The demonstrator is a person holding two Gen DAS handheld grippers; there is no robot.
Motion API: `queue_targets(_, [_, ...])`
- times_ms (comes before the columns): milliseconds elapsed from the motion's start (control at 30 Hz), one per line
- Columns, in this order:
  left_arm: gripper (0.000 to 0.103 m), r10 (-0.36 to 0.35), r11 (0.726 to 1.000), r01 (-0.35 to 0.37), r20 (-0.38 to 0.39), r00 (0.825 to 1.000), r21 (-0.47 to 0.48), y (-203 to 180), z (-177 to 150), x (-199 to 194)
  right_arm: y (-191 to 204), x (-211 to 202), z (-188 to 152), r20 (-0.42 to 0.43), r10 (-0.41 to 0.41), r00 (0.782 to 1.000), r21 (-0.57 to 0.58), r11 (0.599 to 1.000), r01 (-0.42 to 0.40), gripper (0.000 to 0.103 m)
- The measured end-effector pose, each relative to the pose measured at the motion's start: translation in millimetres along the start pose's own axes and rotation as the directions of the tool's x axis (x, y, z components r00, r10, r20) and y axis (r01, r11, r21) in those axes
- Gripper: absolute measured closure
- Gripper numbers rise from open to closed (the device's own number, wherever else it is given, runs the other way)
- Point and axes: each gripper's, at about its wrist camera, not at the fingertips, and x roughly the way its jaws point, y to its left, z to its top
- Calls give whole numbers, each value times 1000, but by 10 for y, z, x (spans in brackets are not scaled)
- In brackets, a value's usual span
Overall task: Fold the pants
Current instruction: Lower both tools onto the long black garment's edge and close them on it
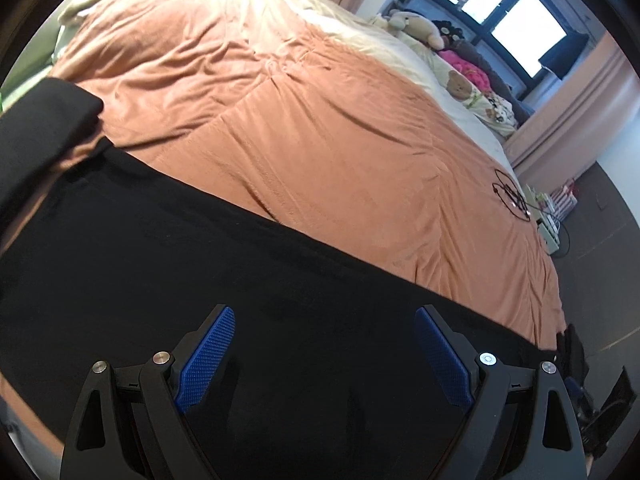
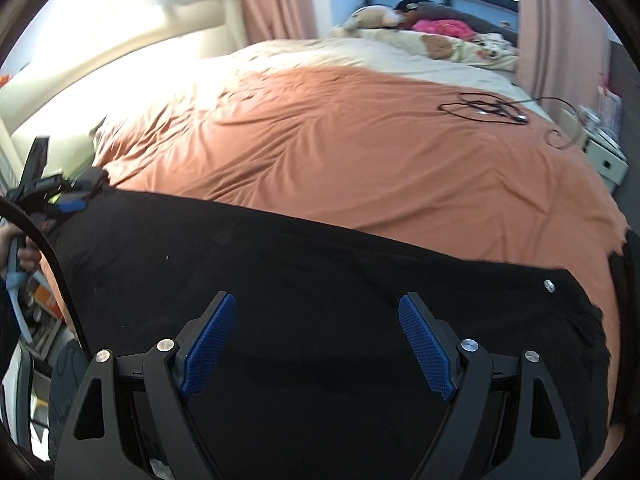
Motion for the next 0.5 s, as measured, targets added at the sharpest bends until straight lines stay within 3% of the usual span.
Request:
queue_targets(333, [13,66,998,-67,-65,996,-21,-80,196,427,-115,489,318,-64,14,998,-80,997,-19,20])
queue_targets(500, [23,70,996,-75,-102,992,-47,-61,288,634,-69,744,401,-108,56,993,-114,991,-69,20])
